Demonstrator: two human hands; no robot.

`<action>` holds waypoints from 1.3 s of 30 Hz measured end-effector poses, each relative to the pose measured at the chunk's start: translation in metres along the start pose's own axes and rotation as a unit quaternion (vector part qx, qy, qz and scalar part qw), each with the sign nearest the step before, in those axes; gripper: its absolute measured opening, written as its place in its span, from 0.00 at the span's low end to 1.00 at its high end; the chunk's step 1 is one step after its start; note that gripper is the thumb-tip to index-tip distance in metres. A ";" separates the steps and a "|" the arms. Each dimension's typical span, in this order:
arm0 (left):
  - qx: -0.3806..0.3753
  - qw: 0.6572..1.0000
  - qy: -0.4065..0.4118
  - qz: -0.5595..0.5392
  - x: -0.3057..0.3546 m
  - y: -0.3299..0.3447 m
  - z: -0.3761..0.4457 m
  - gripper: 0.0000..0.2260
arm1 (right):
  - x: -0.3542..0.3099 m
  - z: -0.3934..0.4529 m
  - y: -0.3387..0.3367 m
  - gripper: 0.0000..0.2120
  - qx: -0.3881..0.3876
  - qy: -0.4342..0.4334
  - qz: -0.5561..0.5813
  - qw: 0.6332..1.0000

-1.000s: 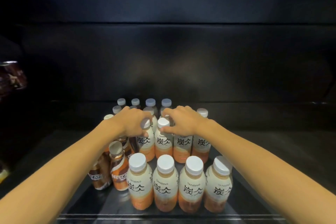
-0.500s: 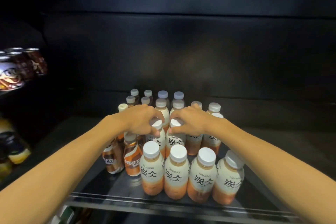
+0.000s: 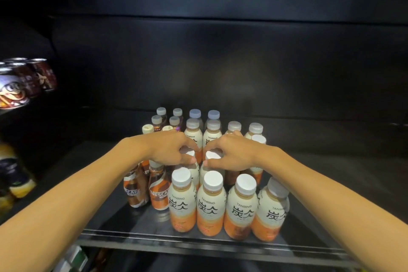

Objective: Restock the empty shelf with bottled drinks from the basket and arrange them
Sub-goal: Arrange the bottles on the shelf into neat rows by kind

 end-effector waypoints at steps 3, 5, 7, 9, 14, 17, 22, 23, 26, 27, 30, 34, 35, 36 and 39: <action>0.004 1.000 -0.010 -0.003 0.000 0.001 0.003 0.19 | 0.001 -0.002 0.001 0.12 -0.003 0.007 0.013 1.000; 0.010 1.000 -0.013 -0.010 -0.001 0.001 0.004 0.18 | 0.001 -0.003 0.002 0.11 -0.005 0.010 0.025 1.000; 0.014 1.000 -0.013 -0.019 -0.003 0.002 0.004 0.17 | 0.002 -0.003 0.004 0.13 -0.006 0.013 0.035 0.999; 0.014 1.000 -0.011 -0.025 -0.004 0.003 0.002 0.16 | 0.003 -0.004 0.003 0.16 -0.004 0.019 0.038 0.999; 0.045 0.998 -0.003 -0.052 -0.006 -0.004 0.004 0.14 | 0.008 -0.012 -0.013 0.21 0.040 0.044 0.068 0.996; 0.084 0.994 0.006 -0.064 0.003 -0.018 0.012 0.13 | 0.022 -0.020 -0.033 0.20 0.094 0.067 0.064 0.991; 0.127 0.986 0.012 -0.111 0.033 -0.034 0.038 0.16 | 0.073 -0.040 -0.051 0.20 0.142 0.160 0.045 0.976; 0.125 0.985 0.016 -0.114 0.039 -0.035 0.045 0.17 | 0.082 -0.045 -0.052 0.20 0.145 0.172 0.039 0.974; 0.107 0.989 0.018 -0.105 0.053 -0.032 0.067 0.22 | 0.107 -0.056 -0.045 0.17 0.137 0.204 0.039 0.969; 0.100 0.990 0.017 -0.100 0.057 -0.030 0.074 0.23 | 0.113 -0.058 -0.041 0.16 0.128 0.209 0.044 0.969; 0.086 0.992 0.026 -0.086 0.064 -0.022 0.094 0.19 | 0.123 -0.060 -0.027 0.20 0.108 0.215 0.079 0.968; 0.049 0.994 0.028 -0.089 0.067 -0.011 0.109 0.10 | 0.120 -0.060 -0.019 0.17 0.093 0.195 0.128 0.968; 0.045 0.994 0.029 -0.098 0.068 -0.010 0.111 0.10 | 0.119 -0.059 -0.016 0.16 0.086 0.193 0.129 0.969; 0.043 0.993 0.029 -0.108 0.067 -0.009 0.112 0.08 | 0.118 -0.059 -0.014 0.15 0.082 0.193 0.129 0.969; 0.039 0.990 0.032 -0.131 0.064 -0.007 0.113 0.02 | 0.119 -0.060 -0.013 0.12 0.089 0.193 0.133 0.968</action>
Point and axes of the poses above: each hand's wrist, its own z-axis towards the middle knuckle, its own y-axis out of the palm, x = y × z, the point moved 6 cm from there along z, towards the middle knuckle, and after that the axes turned 1 degree about -x, right-handed, at the moved point
